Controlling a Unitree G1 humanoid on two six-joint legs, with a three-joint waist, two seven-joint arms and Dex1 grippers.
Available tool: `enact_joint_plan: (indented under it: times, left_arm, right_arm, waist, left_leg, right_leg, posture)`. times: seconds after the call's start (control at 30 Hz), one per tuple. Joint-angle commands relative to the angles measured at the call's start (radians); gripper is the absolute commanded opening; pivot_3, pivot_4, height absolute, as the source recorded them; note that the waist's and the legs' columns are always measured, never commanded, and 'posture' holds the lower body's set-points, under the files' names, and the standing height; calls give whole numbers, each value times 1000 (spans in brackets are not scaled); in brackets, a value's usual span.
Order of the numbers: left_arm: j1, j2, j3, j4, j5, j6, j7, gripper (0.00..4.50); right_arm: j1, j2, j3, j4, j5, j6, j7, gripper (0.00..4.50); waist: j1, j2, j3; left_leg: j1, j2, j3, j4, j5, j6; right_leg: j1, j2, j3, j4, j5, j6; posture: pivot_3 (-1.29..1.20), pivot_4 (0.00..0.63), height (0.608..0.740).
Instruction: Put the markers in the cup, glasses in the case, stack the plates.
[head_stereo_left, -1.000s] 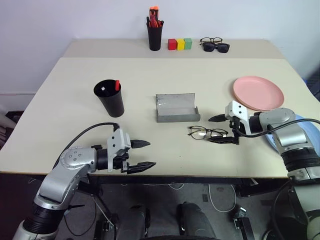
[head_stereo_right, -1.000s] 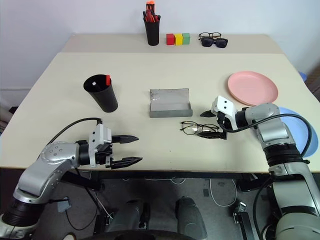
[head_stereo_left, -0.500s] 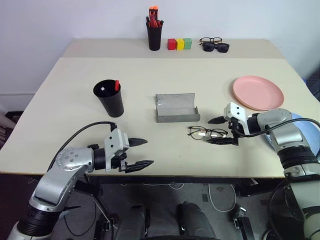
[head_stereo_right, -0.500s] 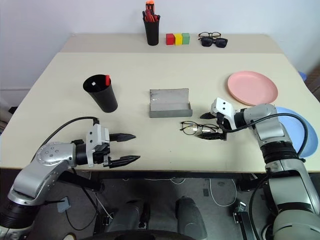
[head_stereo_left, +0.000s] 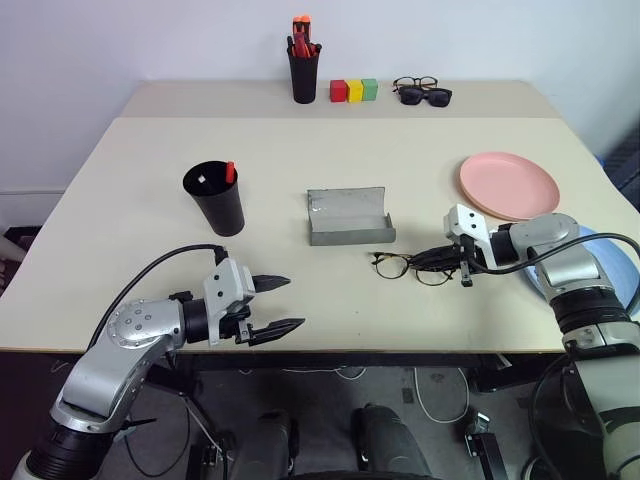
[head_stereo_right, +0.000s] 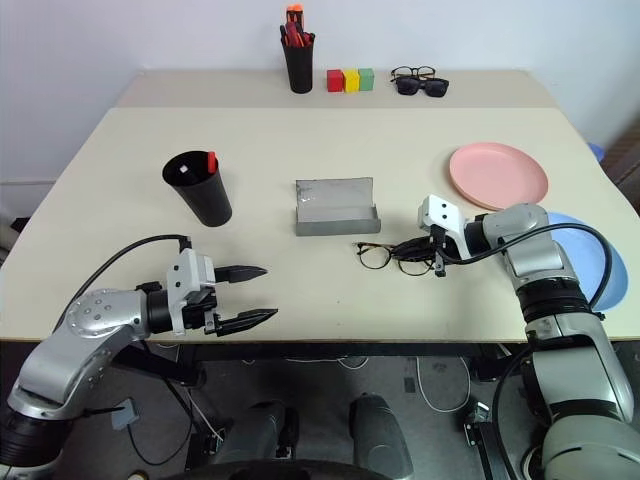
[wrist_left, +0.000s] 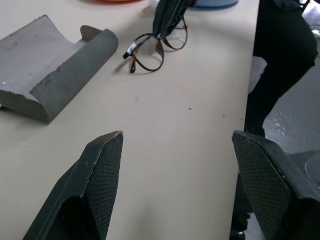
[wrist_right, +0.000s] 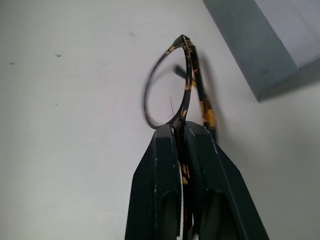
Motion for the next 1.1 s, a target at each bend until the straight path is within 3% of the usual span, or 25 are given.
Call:
enact_joint_plan:
  times: [0.03, 0.27, 0.47, 0.57, 0.77, 1.1]
  left_arm:
    - [4, 10, 16, -39, -9, -10, 8, 3564]
    - [-2, -9, 6, -33, -16, -4, 28, 3564]
    - [1, -21, 4, -35, -23, 10, 44, 3564]
    - [5, -2, 8, -37, -38, 29, 25, 3564]
    - [-1, 6, 45, -36, -42, 41, 53, 3564]
    - [106, 22, 110, -128, -48, 54, 118, 3564]
  right_arm:
    - [17, 0, -1, -7, -22, -3, -33, 72]
    - [-22, -21, -65, -74, 58, 64, 2, 72]
    - [-177, 46, -156, -76, 188, 94, -2, 72]
    - [-257, 110, -185, 14, 225, 59, 18, 72]
    - [-374, 208, -155, 274, 138, -155, -3, 72]
    - [-452, 344, -131, 542, 26, -381, -50, 72]
  waist:
    - [1, 0, 0]
    - [2, 1, 0]
    - [0, 4, 3]
    - [1, 4, 3]
    - [6, 4, 3]
    - [-16, 5, 3]
  left_leg:
    - [0, 0, 0, 0, 0, 0]
    - [-1, 0, 0, 0, 1, -1]
    - [-4, 0, 0, -1, 3, -5]
    - [-4, 1, 0, -2, 3, -5]
    - [-4, 0, 0, -2, 3, -5]
    - [-6, 0, 1, -3, 3, -6]
  right_leg:
    - [0, 0, 0, 0, 0, 0]
    - [-1, 0, 0, 0, 0, 0]
    - [-5, 0, 0, 0, 0, 0]
    - [-6, 1, 0, 0, 0, 0]
    - [-4, 0, -1, -3, 0, 0]
    - [-7, 0, -1, -2, 0, 0]
  posture:
    - [0, 150, 740]
    - [0, 150, 740]
    - [0, 150, 740]
    - [0, 150, 740]
    - [0, 150, 740]
    - [0, 150, 740]
